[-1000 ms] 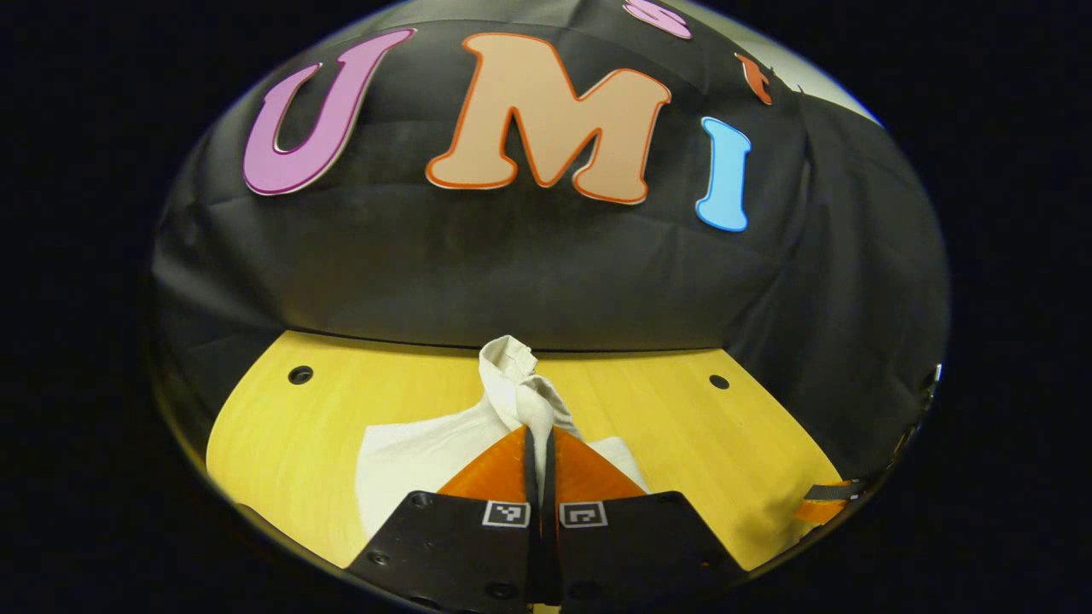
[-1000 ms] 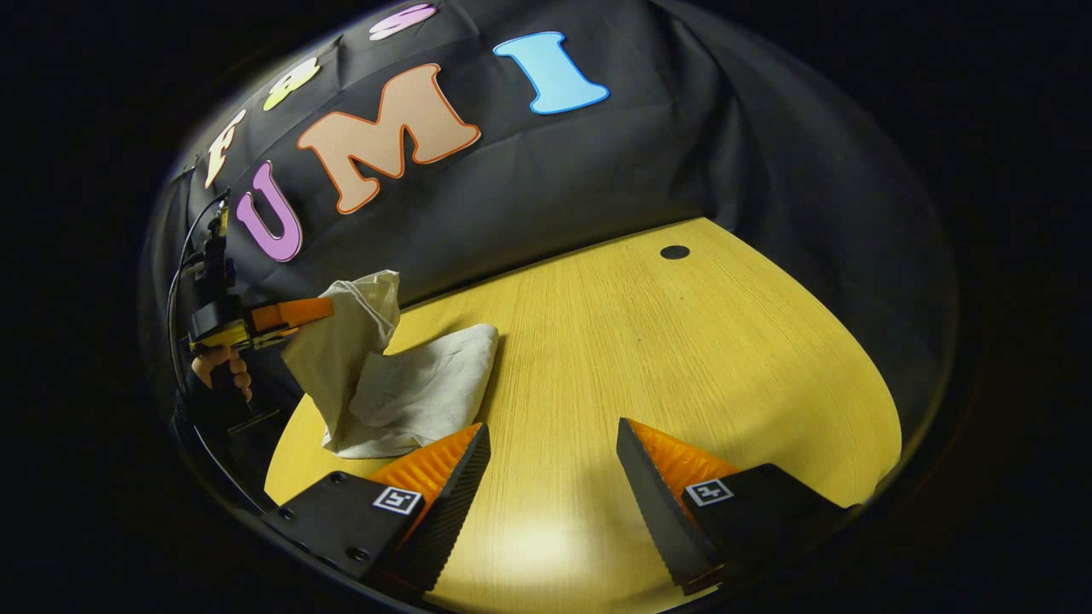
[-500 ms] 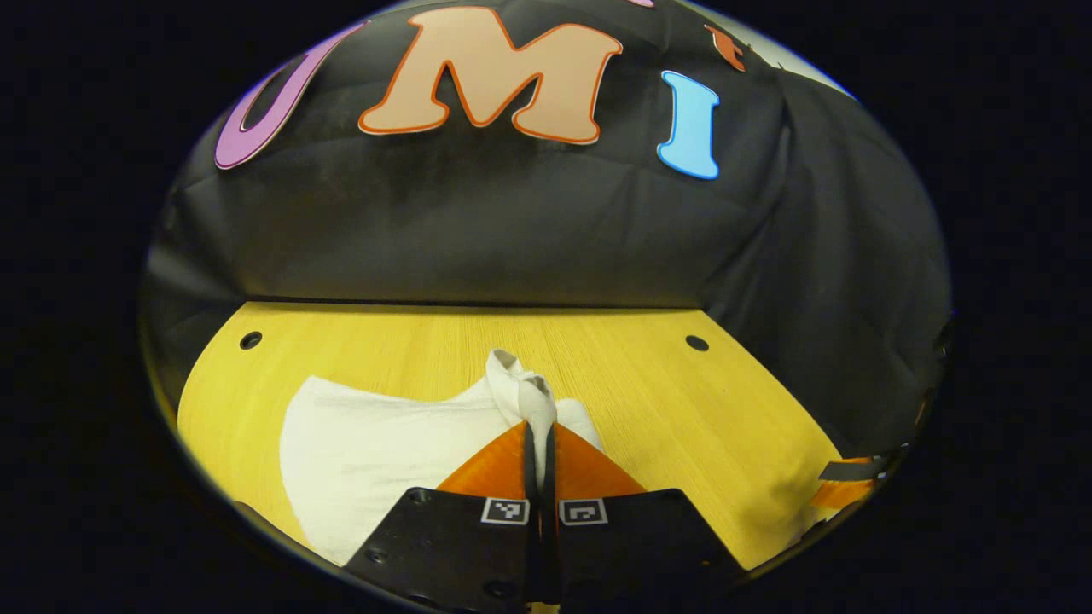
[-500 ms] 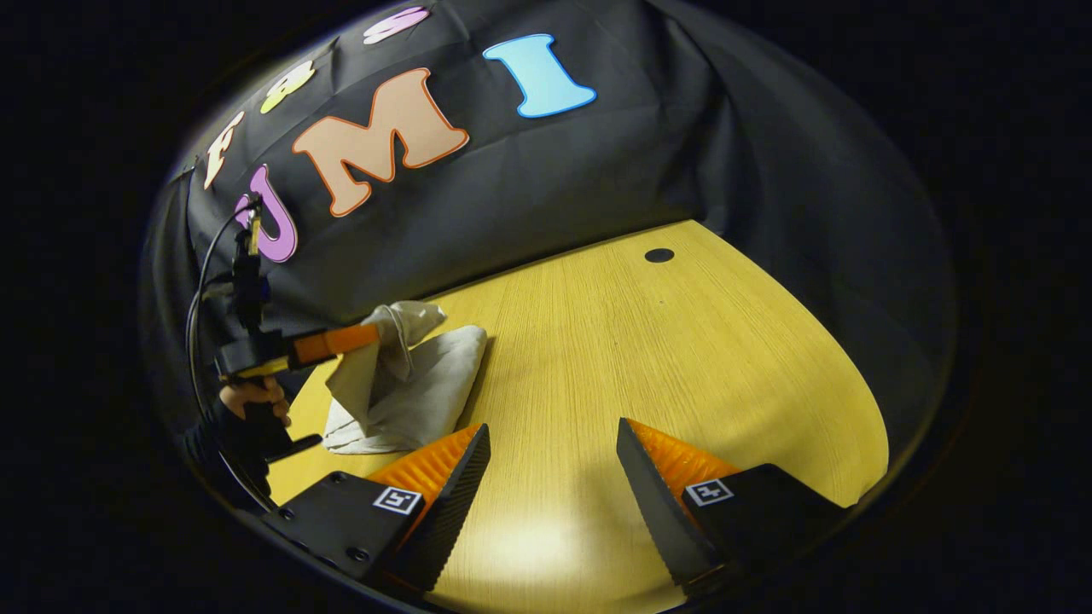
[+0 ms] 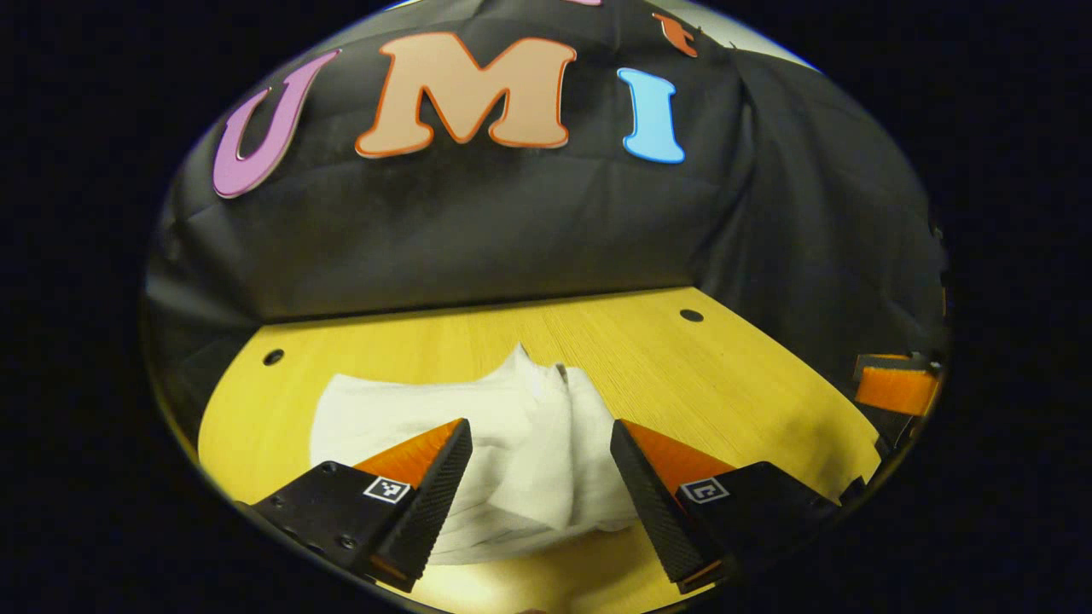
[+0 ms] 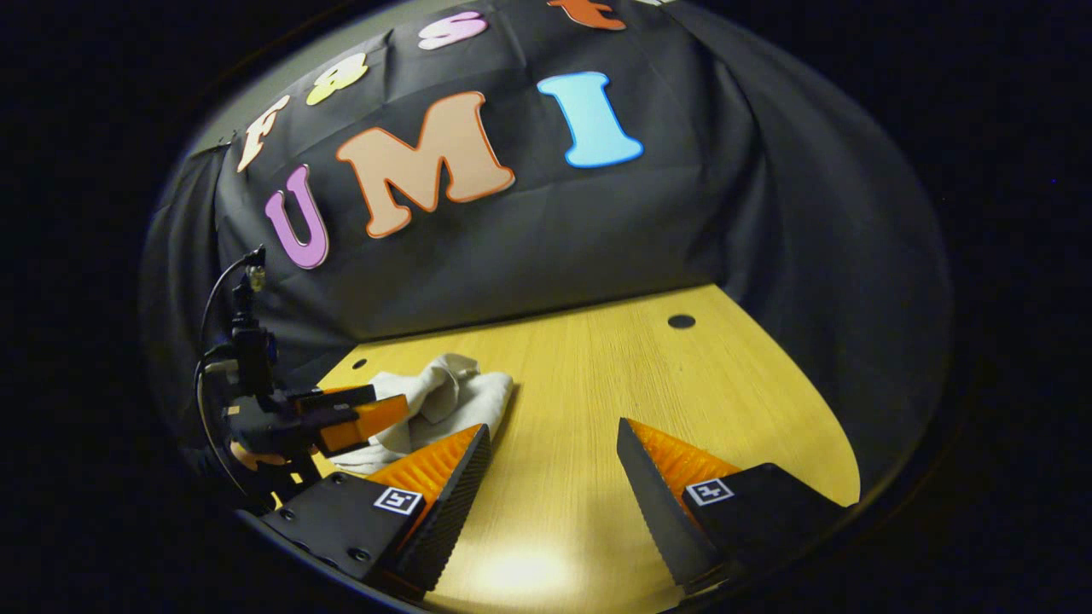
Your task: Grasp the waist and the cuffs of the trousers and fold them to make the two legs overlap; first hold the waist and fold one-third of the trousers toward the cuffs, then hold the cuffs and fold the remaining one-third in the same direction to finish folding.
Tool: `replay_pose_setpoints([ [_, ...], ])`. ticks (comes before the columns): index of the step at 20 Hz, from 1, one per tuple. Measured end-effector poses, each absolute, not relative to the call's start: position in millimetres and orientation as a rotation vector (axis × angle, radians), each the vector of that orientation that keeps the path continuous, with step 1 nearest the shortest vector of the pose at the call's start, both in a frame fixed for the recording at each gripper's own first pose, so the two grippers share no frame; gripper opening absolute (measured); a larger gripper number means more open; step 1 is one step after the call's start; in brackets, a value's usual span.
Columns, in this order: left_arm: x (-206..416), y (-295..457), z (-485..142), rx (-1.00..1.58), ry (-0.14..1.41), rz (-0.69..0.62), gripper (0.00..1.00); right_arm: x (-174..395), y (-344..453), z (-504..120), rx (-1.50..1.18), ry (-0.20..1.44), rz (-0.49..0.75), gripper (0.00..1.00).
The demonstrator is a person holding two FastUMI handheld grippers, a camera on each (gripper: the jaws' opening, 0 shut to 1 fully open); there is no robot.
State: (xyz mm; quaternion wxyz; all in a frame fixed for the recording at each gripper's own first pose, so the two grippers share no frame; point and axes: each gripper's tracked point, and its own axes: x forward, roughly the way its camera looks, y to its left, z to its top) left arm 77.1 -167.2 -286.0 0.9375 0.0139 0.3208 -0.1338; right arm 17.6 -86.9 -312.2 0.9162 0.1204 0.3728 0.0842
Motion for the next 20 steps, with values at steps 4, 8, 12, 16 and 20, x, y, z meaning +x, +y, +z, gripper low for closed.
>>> replay_pose_setpoints([
  [4, 70.7, -118.7, -221.0, 0.118, 0.490, -0.209, 0.97, 41.0, -43.6, -262.5, 0.221, 0.625, 0.196, 0.96],
  [8, 49.5, -63.6, -163.5, 0.147, 0.390, -0.106, 0.97, 51.1, -3.3, -216.9, 0.139, 0.506, 0.177, 0.96],
  [12, 38.5, -16.8, -120.7, 0.106, 0.294, 0.009, 0.97, 51.6, 27.7, -175.5, 0.096, 0.392, 0.135, 0.95],
  [16, 40.0, 10.7, -101.0, 0.092, 0.254, 0.045, 0.96, 55.0, 49.1, -155.5, 0.116, 0.362, 0.141, 0.96],
  [20, 40.0, 26.1, -87.4, 0.112, 0.217, 0.059, 0.96, 55.3, 59.5, -146.1, 0.130, 0.349, 0.142, 0.96],
])
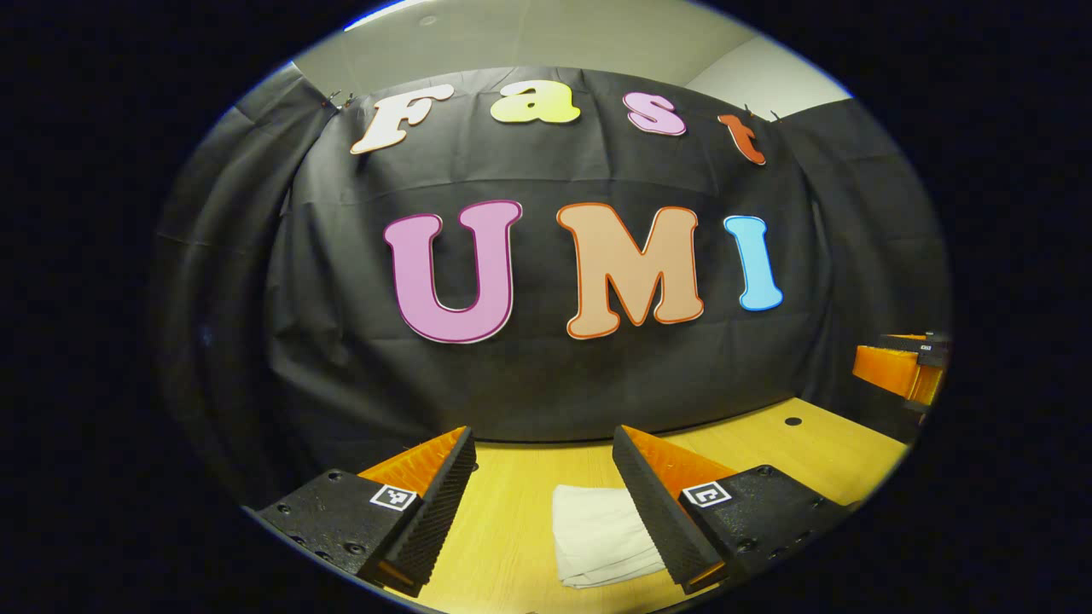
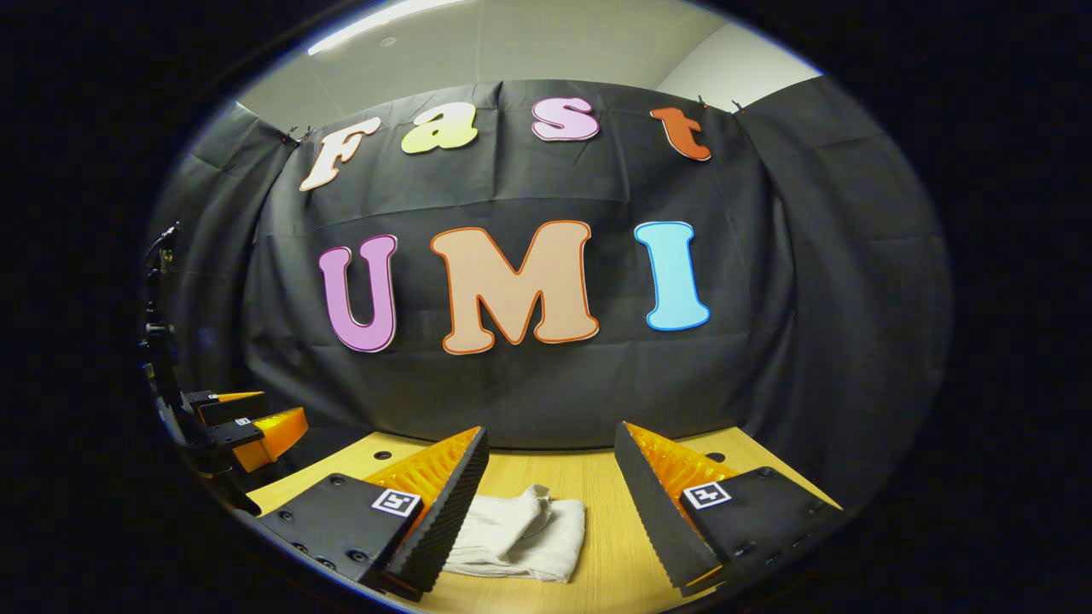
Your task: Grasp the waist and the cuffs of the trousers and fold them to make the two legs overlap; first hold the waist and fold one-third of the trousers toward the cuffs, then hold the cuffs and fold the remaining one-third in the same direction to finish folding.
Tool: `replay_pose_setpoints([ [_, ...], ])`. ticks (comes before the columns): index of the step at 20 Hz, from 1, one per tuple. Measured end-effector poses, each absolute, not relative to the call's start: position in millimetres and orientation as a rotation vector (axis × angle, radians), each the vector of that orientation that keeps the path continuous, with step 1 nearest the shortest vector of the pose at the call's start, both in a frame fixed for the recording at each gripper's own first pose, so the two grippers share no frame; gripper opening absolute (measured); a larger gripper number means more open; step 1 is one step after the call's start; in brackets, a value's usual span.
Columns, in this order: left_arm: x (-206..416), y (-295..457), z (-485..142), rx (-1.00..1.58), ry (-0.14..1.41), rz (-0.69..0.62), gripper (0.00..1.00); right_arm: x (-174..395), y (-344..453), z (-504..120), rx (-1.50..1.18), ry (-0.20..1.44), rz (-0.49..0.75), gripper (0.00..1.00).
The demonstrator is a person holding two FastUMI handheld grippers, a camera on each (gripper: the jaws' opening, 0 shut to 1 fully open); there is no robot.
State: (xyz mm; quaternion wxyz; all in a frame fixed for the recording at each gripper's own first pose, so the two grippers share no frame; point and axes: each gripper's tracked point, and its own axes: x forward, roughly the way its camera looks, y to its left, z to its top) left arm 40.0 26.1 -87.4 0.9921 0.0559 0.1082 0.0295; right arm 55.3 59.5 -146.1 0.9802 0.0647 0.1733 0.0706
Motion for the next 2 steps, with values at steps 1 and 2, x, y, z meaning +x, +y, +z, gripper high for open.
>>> replay_pose_setpoints([
  [1, 38.3, 28.4, -85.1, 0.118, 0.213, 0.059, 0.96, 55.2, 61.2, -143.8, 0.126, 0.346, 0.143, 0.96],
  [2, 38.2, 30.1, -82.1, 0.123, 0.206, 0.057, 0.97, 55.7, 63.1, -140.7, 0.119, 0.338, 0.143, 0.96],
])
